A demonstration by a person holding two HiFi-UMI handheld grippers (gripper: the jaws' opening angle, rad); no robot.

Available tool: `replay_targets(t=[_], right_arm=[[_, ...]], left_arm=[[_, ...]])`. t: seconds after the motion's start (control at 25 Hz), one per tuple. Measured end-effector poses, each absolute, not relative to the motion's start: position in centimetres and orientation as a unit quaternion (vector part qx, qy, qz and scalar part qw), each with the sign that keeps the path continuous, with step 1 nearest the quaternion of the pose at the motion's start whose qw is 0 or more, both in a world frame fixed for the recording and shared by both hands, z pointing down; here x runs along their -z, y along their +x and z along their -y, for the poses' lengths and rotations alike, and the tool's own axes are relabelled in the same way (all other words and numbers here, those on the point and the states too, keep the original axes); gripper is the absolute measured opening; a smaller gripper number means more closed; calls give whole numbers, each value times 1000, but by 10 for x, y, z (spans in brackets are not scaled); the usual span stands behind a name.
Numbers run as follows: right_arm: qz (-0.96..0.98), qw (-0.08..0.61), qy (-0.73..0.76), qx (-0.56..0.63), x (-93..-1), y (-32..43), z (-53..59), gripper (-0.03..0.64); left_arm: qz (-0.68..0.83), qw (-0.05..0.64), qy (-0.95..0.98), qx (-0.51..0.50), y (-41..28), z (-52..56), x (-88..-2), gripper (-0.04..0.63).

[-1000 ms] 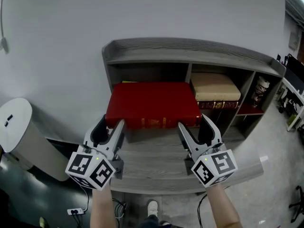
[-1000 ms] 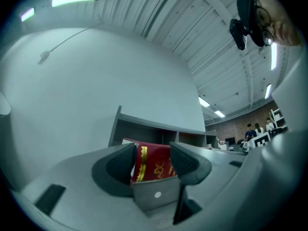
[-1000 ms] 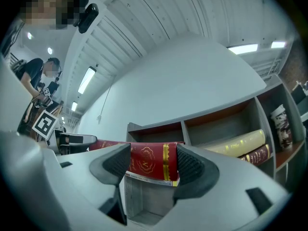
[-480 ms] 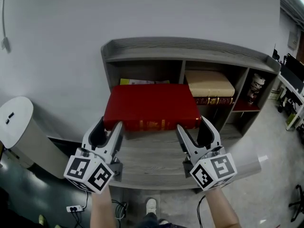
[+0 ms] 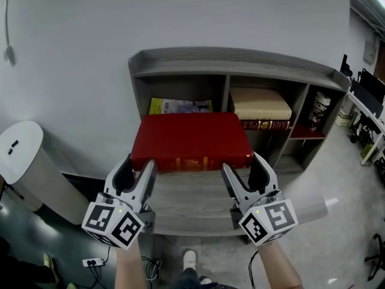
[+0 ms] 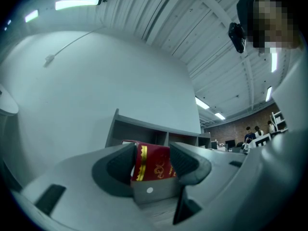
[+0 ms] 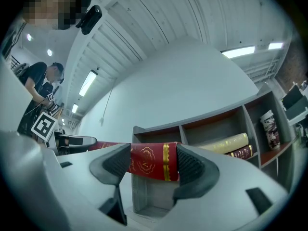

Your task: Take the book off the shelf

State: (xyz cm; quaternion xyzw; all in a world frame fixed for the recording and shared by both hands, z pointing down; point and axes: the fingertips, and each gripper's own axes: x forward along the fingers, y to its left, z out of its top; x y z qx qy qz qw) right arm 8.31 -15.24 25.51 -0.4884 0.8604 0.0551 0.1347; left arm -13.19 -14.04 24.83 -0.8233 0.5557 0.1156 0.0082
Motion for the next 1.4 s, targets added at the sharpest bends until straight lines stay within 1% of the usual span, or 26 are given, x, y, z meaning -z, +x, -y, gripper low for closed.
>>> replay_targets(t=[0.56, 1.4], right_arm=[[-857, 142, -492, -53, -258, 89, 125, 281], [-846, 128, -516, -34, -283, 113, 106, 282]], left_arm=[[-555, 11, -824, -117, -127, 114, -250, 232], [-538, -24, -836, -103, -103, 105, -280, 230]])
